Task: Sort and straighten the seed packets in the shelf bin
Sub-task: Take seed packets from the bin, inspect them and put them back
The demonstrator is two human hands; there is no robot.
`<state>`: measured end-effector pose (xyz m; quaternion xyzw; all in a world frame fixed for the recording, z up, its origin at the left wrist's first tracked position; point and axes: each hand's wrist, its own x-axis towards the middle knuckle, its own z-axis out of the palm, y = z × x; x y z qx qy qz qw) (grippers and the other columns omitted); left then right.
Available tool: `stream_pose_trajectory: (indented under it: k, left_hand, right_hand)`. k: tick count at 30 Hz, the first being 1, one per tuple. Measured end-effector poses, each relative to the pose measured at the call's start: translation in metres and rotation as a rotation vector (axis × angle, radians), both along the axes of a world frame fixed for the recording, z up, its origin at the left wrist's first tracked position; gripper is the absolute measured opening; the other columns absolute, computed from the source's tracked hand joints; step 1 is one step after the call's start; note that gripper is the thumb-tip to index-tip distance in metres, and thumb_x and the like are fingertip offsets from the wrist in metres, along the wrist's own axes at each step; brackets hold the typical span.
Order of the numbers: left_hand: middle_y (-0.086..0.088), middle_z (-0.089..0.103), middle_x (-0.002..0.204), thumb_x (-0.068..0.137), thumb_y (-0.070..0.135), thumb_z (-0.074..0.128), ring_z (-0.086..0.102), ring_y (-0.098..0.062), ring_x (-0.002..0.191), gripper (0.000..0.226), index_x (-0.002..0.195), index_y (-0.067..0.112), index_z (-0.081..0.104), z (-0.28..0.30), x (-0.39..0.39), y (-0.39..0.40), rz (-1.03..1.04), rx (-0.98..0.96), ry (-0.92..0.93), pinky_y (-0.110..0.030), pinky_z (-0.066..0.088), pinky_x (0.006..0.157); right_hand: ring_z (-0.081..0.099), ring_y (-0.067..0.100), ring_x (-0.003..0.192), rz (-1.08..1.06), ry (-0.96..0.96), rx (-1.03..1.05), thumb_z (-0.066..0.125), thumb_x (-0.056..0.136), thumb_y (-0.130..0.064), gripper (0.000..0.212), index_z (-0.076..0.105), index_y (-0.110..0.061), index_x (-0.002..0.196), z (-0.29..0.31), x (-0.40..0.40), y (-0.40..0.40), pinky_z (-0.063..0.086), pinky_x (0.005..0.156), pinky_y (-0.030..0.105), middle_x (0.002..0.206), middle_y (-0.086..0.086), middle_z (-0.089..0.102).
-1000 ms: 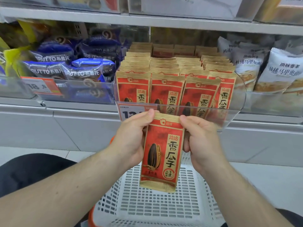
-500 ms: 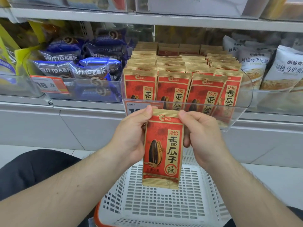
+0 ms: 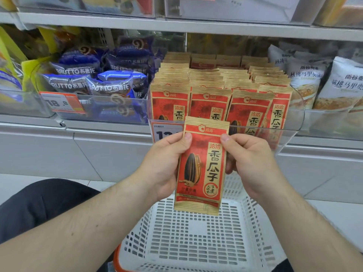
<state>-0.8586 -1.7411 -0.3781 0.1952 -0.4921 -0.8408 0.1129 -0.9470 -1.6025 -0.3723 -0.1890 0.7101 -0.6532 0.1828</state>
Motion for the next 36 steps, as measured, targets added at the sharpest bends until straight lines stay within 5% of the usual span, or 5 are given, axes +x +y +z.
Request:
stream_pose_trajectory:
  k: [8,17,21,29,36]
  left_hand:
    - [-0.017,0.075,0.108,0.100,0.023,0.051,0.075,-0.029,0.090,0.030,0.118,0.006,0.069,0.006,-0.004,-0.004,0.051,0.041,0.018,-0.039,0.062,0.073]
    - [-0.019,0.073,0.110,0.097,0.016,0.053,0.072,-0.027,0.086,0.030,0.122,0.006,0.067,0.005,0.002,-0.001,-0.111,0.049,-0.032,-0.041,0.062,0.075]
    - [-0.021,0.073,0.109,0.099,0.015,0.052,0.073,-0.029,0.087,0.029,0.122,0.005,0.065,0.005,0.001,-0.001,-0.068,0.075,-0.040,-0.045,0.062,0.076]
    - [-0.021,0.072,0.115,0.102,0.018,0.049,0.071,-0.032,0.094,0.031,0.125,0.004,0.064,0.004,0.000,0.001,-0.048,0.095,-0.086,-0.045,0.061,0.077]
    - [-0.010,0.076,0.108,0.104,0.020,0.049,0.073,-0.024,0.093,0.025,0.119,0.013,0.068,0.004,0.002,0.002,-0.059,-0.065,-0.152,-0.043,0.060,0.078]
  right_hand:
    - [0.057,0.017,0.062,0.189,0.017,0.207,0.058,0.096,-0.024,0.025,0.074,-0.006,0.087,0.007,-0.006,0.016,0.042,0.056,0.028,0.077,0.011,0.073]
    - [0.061,0.018,0.060,0.107,-0.032,0.096,0.056,0.097,-0.022,0.031,0.071,0.005,0.090,0.005,-0.010,0.019,0.049,0.060,0.030,0.079,0.019,0.074]
    - [0.066,0.023,0.071,0.261,-0.120,0.171,0.068,0.081,-0.029,0.036,0.067,-0.001,0.103,0.009,-0.012,0.025,0.051,0.066,0.033,0.087,0.015,0.076]
    - [0.068,0.039,0.082,0.445,-0.181,0.220,0.085,0.069,-0.012,0.059,0.056,-0.006,0.120,0.008,-0.014,0.030,0.057,0.058,0.031,0.102,0.028,0.070]
    - [0.070,0.032,0.069,0.477,-0.098,0.308,0.083,0.064,0.002,0.066,0.048,-0.016,0.117,0.005,-0.010,0.028,0.055,0.057,0.036,0.104,0.033,0.065]
